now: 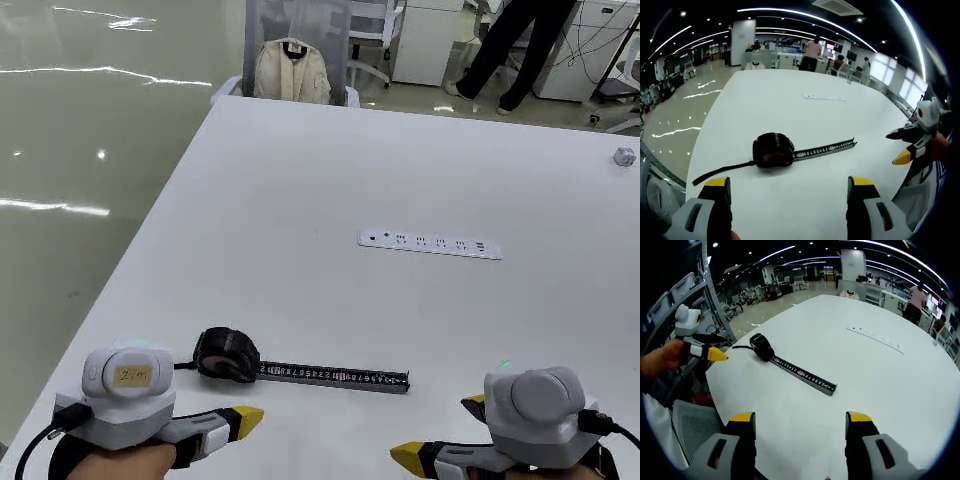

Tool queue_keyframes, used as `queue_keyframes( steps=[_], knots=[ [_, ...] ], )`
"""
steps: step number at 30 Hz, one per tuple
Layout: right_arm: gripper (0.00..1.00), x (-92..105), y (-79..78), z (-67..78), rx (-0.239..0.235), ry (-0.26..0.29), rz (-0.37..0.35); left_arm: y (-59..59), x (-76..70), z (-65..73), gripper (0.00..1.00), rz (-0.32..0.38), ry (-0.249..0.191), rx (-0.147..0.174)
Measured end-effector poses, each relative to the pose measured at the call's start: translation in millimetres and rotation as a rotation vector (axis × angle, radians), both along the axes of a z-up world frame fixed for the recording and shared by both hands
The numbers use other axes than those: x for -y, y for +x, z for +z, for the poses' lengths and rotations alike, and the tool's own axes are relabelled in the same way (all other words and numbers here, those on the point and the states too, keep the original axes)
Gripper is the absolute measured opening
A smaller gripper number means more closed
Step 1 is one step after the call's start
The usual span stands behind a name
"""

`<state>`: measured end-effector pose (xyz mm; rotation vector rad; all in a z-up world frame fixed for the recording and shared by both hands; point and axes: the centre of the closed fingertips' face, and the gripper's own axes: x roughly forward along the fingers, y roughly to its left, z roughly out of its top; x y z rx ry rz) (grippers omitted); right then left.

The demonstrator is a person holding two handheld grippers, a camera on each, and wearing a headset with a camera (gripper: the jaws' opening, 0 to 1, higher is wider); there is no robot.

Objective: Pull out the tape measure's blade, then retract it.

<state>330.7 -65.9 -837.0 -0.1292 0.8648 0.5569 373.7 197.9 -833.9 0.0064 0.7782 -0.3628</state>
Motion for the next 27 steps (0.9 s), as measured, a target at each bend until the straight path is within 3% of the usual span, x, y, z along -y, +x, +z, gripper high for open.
queue_keyframes(
  steps=[27],
  knots=[
    [0.71, -3.1, 18.5, -28.2, -0.046, -0.033, 0.063, 27.5, 7.1, -18.3, 0.89, 0.033, -0.013, -0.009]
  ],
)
